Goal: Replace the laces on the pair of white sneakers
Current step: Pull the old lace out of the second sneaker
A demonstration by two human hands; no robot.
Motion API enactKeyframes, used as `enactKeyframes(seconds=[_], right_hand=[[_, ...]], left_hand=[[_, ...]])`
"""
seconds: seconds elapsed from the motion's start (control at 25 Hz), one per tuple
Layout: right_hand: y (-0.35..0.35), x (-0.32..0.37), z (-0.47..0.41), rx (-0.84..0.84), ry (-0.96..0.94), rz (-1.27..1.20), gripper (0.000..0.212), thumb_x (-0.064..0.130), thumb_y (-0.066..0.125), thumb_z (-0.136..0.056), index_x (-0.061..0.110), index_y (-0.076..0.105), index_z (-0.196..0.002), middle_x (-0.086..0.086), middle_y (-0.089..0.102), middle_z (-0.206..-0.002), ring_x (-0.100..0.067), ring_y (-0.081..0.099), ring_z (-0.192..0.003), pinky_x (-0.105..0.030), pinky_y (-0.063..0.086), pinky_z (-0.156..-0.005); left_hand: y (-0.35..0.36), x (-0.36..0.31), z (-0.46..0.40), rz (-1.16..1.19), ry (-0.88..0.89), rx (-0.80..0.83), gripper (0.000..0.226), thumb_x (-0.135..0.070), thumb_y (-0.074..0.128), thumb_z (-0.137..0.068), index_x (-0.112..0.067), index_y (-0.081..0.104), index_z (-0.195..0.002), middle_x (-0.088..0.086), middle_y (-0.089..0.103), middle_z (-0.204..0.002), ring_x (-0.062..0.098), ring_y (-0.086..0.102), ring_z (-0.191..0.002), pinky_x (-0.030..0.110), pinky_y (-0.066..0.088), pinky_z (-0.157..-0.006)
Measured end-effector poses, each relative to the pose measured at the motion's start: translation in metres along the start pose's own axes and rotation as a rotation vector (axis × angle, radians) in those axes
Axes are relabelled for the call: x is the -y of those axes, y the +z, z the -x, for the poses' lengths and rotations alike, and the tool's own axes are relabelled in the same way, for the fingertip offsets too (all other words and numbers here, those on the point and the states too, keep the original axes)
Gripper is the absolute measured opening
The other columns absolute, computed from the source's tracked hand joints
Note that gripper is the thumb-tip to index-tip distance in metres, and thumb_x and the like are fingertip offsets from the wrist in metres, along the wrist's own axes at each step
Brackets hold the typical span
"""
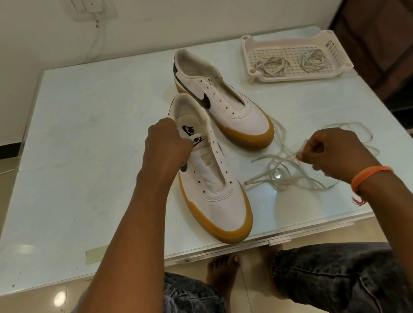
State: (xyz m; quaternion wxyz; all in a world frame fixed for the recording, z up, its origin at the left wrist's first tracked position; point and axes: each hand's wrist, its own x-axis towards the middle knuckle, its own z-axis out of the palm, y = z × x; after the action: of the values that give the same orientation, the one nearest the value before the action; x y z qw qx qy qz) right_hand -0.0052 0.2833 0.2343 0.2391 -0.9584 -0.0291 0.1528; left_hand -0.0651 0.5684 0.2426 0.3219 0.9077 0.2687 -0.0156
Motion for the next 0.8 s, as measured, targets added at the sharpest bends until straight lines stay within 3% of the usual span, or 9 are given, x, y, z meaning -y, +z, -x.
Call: enactKeyframes(seconds=[0.08,0.16,0.2,0.28,0.4,0.48,0.56,0.68,0.8], right_hand=[[0.012,0.001,-0.007,0.034,-0.003,0.099,0.042,0.033,0.078,-0.079,0.005,0.065,-0.106,-0.010,0.065,-0.097,-0.028,0.063,-0.096,-0.035,0.049,-0.084],[0.034,0.005,-0.009,0.124,-0.042,0.171,0.079,0.042,0.081,-0.073,0.010,0.046,-0.136,-0.016,0.053,-0.124,-0.034,0.055,-0.113,-0.040,0.046,-0.093],[0.044,0.008,-0.008,0.145,-0.077,0.234,0.086,0.046,0.081,-0.072,0.014,0.040,-0.141,-0.017,0.046,-0.129,-0.036,0.052,-0.115,-0.042,0.047,-0.094],[0.063,0.010,-0.007,0.094,-0.152,0.313,0.070,0.042,0.080,-0.074,0.016,0.050,-0.132,-0.015,0.045,-0.123,-0.037,0.055,-0.107,-0.041,0.049,-0.089],[0.069,0.011,-0.009,-0.060,-0.227,0.287,0.014,0.018,0.069,-0.085,0.008,0.072,-0.096,-0.011,0.062,-0.097,-0.031,0.064,-0.086,-0.031,0.050,-0.074],[0.067,0.012,-0.012,-0.066,-0.221,0.184,0.008,0.012,0.068,-0.085,0.007,0.075,-0.086,-0.012,0.069,-0.085,-0.029,0.066,-0.081,-0.030,0.051,-0.071],[0.048,0.019,-0.010,-0.099,-0.200,-0.053,0.008,0.013,0.076,-0.080,0.007,0.077,-0.085,-0.010,0.072,-0.080,-0.024,0.068,-0.078,-0.028,0.051,-0.073],[-0.002,0.033,0.008,-0.085,-0.304,-0.504,0.014,0.012,0.081,-0.075,0.006,0.077,-0.088,-0.005,0.074,-0.078,-0.016,0.071,-0.075,-0.025,0.056,-0.075],[-0.030,0.035,0.025,0.129,-0.403,-0.642,0.019,0.012,0.077,-0.077,0.006,0.077,-0.095,-0.007,0.076,-0.083,-0.018,0.072,-0.080,-0.024,0.057,-0.077]], left_hand=[[-0.002,0.002,0.002,-0.037,0.021,-0.074,0.014,-0.011,0.066,-0.084,-0.004,0.056,-0.092,0.009,0.058,-0.086,0.020,0.054,-0.070,0.022,0.036,-0.049],[-0.002,0.001,0.006,-0.033,0.036,-0.140,0.013,-0.010,0.062,-0.087,-0.002,0.058,-0.096,0.007,0.054,-0.084,0.019,0.053,-0.074,0.022,0.033,-0.053],[-0.002,-0.002,0.009,-0.018,0.041,-0.175,0.014,-0.011,0.061,-0.089,-0.003,0.059,-0.101,0.008,0.057,-0.089,0.018,0.055,-0.078,0.025,0.035,-0.058],[-0.001,-0.012,0.015,0.017,0.033,-0.260,0.023,-0.014,0.060,-0.092,-0.005,0.059,-0.114,0.008,0.063,-0.104,0.017,0.055,-0.085,0.026,0.038,-0.070],[0.010,-0.034,0.025,-0.005,0.147,-0.426,0.032,-0.016,0.058,-0.092,-0.011,0.055,-0.124,0.008,0.063,-0.117,0.024,0.059,-0.102,0.031,0.047,-0.078],[0.023,-0.048,0.034,0.034,0.309,-0.455,0.034,-0.014,0.057,-0.091,-0.014,0.055,-0.125,0.007,0.059,-0.120,0.024,0.054,-0.111,0.034,0.050,-0.086],[0.039,-0.059,0.040,0.118,0.473,-0.251,0.045,-0.017,0.061,-0.089,-0.019,0.051,-0.133,0.006,0.056,-0.128,0.020,0.049,-0.121,0.032,0.047,-0.096],[0.065,-0.067,0.046,0.158,0.597,0.216,0.068,-0.033,0.070,-0.085,-0.027,0.036,-0.144,0.000,0.051,-0.138,0.016,0.047,-0.126,0.030,0.042,-0.103],[0.084,-0.070,0.045,0.238,0.601,0.252,0.044,-0.024,0.062,-0.093,-0.023,0.046,-0.135,-0.003,0.065,-0.113,0.008,0.060,-0.094,0.024,0.050,-0.081]])
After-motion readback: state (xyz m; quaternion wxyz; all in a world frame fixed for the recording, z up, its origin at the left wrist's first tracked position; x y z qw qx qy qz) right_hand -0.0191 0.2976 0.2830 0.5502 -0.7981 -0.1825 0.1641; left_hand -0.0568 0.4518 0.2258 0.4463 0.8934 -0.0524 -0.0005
